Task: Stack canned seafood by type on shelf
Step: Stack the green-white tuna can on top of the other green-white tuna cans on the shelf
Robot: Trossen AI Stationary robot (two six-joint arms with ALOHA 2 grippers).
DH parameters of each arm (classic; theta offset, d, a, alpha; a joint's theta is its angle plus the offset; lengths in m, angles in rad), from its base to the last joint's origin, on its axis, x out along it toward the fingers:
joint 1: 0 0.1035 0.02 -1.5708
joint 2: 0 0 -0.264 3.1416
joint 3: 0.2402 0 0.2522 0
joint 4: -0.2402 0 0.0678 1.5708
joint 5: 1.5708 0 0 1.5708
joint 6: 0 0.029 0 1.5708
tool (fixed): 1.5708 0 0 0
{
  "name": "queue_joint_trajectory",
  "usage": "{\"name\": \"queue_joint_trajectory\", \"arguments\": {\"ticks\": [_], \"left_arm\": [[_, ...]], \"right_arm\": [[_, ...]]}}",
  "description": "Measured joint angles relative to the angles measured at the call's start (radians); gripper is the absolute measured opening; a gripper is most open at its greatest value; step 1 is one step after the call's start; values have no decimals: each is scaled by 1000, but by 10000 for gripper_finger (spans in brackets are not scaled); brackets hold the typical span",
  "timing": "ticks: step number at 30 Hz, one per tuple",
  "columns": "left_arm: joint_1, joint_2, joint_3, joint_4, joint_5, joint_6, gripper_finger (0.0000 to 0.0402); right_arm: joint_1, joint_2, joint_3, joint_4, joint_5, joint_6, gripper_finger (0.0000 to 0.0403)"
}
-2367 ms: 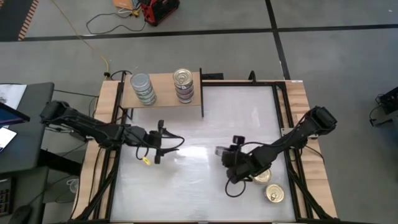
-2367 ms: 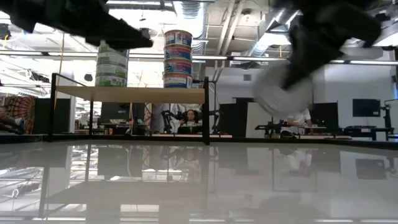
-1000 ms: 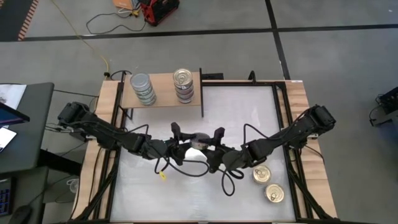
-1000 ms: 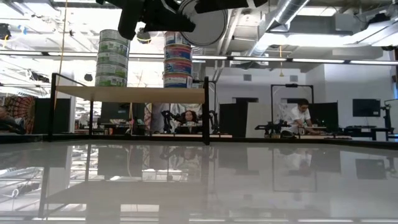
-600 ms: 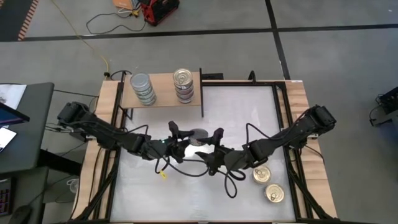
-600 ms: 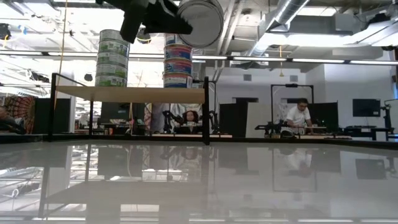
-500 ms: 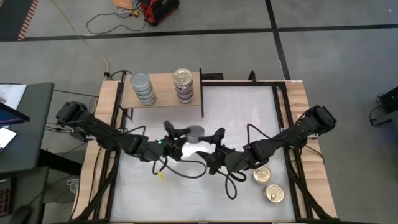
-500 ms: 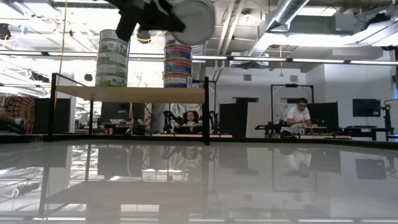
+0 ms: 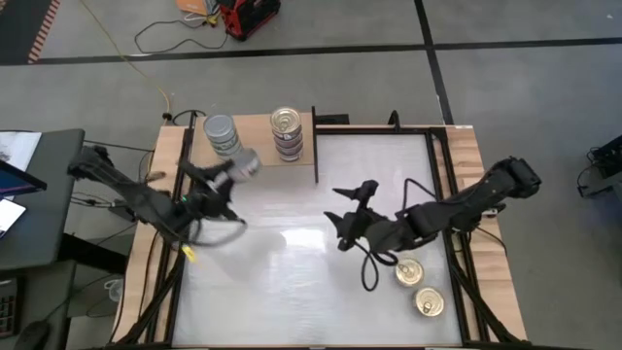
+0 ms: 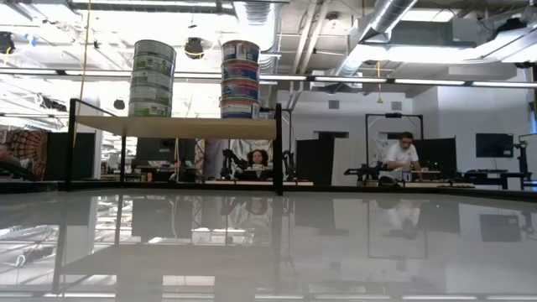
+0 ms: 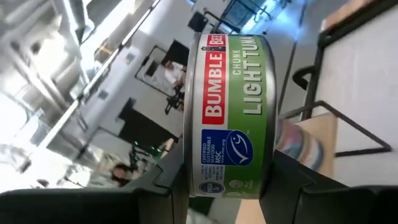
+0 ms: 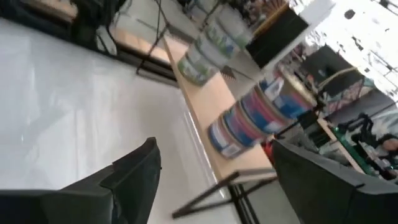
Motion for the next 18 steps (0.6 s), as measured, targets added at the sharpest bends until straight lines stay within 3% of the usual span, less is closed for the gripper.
{"name": "queue_joint_trajectory", "arguments": {"ticks": [9,15,18], "left_arm": [[10,-253,64,-32,13,13,137],[19,-292,130,-471,-26,-48,138],[54,-270,138,-544,-39,-72,138]], "right_arm": [[-107,8,-64,83,-104,-21,333],[-136,8,-64,171,-132,-111,333],[-146,8,-64,196,-145,-111,333]]}}
